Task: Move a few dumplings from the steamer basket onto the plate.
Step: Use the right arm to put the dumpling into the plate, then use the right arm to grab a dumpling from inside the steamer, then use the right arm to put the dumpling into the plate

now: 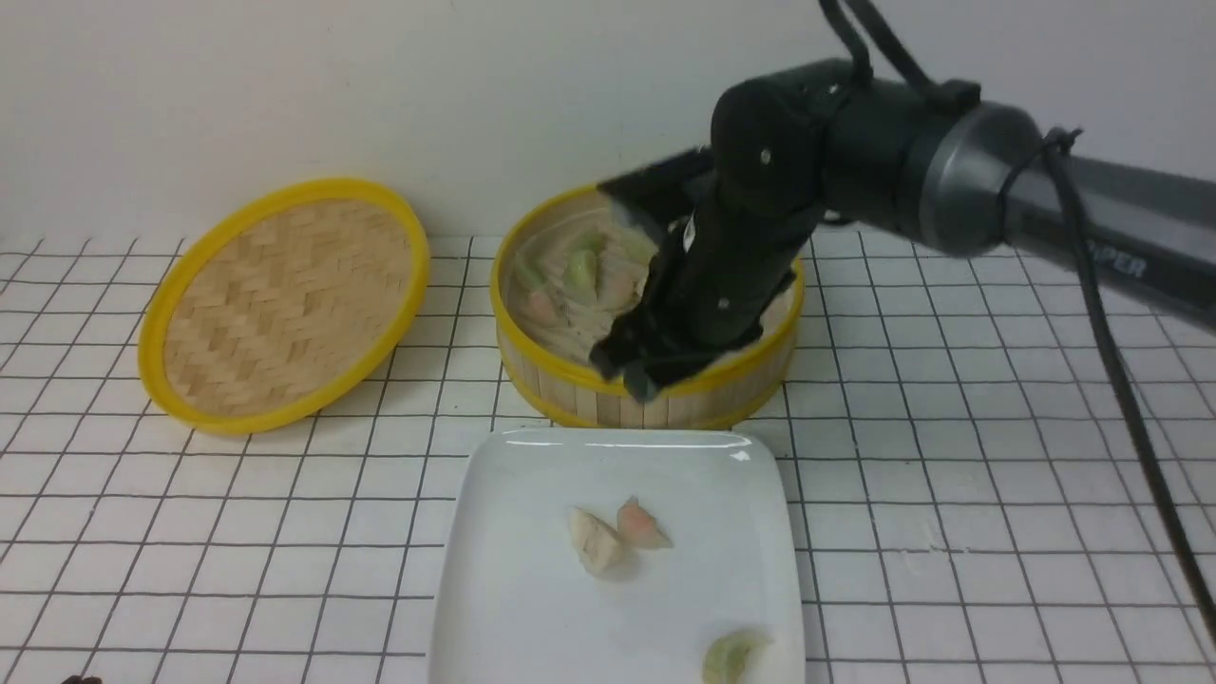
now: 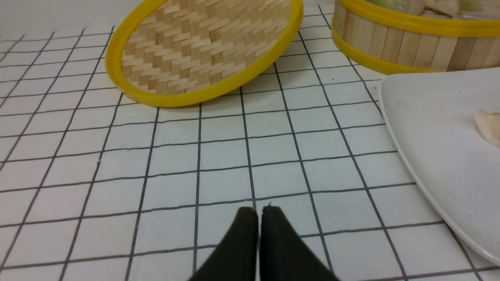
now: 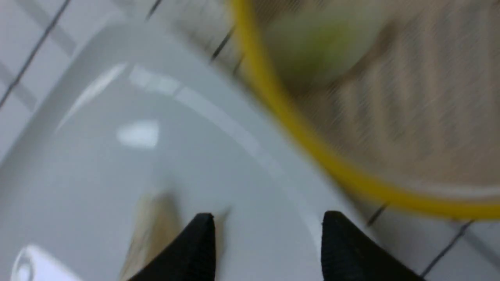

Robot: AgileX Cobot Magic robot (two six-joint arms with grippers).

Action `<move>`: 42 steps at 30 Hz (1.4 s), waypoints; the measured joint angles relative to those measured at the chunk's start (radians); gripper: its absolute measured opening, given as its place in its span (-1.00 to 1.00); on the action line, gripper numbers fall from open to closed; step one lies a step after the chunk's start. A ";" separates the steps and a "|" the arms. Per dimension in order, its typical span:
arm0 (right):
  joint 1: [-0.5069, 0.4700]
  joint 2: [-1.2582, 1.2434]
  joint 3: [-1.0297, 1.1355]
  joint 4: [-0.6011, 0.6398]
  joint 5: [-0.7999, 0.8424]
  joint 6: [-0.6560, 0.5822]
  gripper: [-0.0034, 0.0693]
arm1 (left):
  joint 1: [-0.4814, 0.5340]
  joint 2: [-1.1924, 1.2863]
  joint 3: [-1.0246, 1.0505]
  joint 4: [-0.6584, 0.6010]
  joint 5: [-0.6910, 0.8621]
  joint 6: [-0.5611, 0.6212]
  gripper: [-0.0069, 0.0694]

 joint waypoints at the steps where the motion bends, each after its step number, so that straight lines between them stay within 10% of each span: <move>1: -0.020 0.022 -0.038 -0.009 -0.007 0.011 0.09 | 0.000 0.000 0.000 0.000 0.000 0.000 -0.83; 17: -0.130 0.436 -0.507 -0.054 -0.012 -0.016 0.09 | 0.000 0.000 0.000 0.000 0.000 0.000 -0.83; 22: -0.130 0.473 -0.514 -0.088 -0.009 -0.015 -0.15 | 0.000 0.000 0.000 0.000 0.000 0.000 -0.83; 24: -0.129 0.473 -0.518 -0.089 0.003 -0.015 -0.54 | 0.000 0.000 0.000 0.000 0.000 0.000 -0.83; 30: -0.129 0.421 -0.566 -0.084 0.160 -0.017 -0.55 | 0.000 0.000 0.000 0.000 0.000 0.000 -0.83; 42: -0.043 -0.052 -0.061 0.143 0.171 -0.039 -0.55 | 0.000 0.000 0.000 0.000 0.000 0.000 -0.83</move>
